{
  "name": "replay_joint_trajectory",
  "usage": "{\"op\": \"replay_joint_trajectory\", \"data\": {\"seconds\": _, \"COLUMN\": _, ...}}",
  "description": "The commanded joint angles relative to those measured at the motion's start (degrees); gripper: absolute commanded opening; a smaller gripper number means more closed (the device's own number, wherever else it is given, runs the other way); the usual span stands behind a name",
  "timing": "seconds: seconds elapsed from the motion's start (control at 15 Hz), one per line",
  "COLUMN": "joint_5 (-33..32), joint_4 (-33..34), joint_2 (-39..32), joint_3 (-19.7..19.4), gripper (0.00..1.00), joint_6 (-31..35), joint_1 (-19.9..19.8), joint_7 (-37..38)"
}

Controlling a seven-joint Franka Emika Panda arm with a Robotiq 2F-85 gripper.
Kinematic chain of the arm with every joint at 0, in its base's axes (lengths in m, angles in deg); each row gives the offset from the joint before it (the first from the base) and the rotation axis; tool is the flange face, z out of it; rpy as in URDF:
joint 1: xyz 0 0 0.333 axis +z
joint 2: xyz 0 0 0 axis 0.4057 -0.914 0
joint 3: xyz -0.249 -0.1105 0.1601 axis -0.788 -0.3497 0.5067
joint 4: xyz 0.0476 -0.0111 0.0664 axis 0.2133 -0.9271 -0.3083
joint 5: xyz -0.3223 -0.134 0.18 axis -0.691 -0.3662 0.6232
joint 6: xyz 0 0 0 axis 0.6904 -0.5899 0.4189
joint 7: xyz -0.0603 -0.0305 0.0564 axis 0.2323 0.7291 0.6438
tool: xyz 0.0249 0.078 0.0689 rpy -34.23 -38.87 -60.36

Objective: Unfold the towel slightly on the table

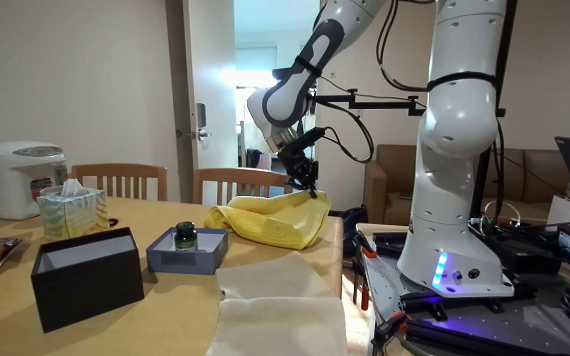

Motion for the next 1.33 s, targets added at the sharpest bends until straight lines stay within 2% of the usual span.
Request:
{"op": "replay_joint_trajectory", "data": {"seconds": 0.0, "joint_5": -1.35, "joint_4": 3.22, "joint_2": -3.25, "joint_3": 0.75, "gripper": 0.29, "joint_6": -4.9, "joint_1": 0.9, "joint_7": 2.89}}
{"op": "replay_joint_trajectory", "data": {"seconds": 0.13, "joint_5": -0.85, "joint_4": 4.27, "joint_2": -3.9, "joint_3": 0.77, "gripper": 0.36, "joint_6": -6.13, "joint_1": 1.38, "joint_7": 2.5}}
{"op": "replay_joint_trajectory", "data": {"seconds": 0.53, "joint_5": -0.81, "joint_4": 6.79, "joint_2": -2.99, "joint_3": 1.22, "gripper": 0.75, "joint_6": -9.48, "joint_1": 2.86, "joint_7": 1.81}}
{"op": "replay_joint_trajectory", "data": {"seconds": 0.8, "joint_5": 3.1, "joint_4": 6.12, "joint_2": 2.86, "joint_3": 4.49, "gripper": 0.98, "joint_6": -6.82, "joint_1": 5.75, "joint_7": -5.48}}
{"op": "replay_joint_trajectory", "data": {"seconds": 0.93, "joint_5": 2.67, "joint_4": 6.44, "joint_2": 4.99, "joint_3": 6.75, "gripper": 1.0, "joint_6": -6.24, "joint_1": 7.55, "joint_7": -6.68}}
{"op": "replay_joint_trajectory", "data": {"seconds": 1.27, "joint_5": -4.2, "joint_4": 7.06, "joint_2": 8.22, "joint_3": 11.99, "gripper": 1.0, "joint_6": -2.19, "joint_1": 10.72, "joint_7": -6.42}}
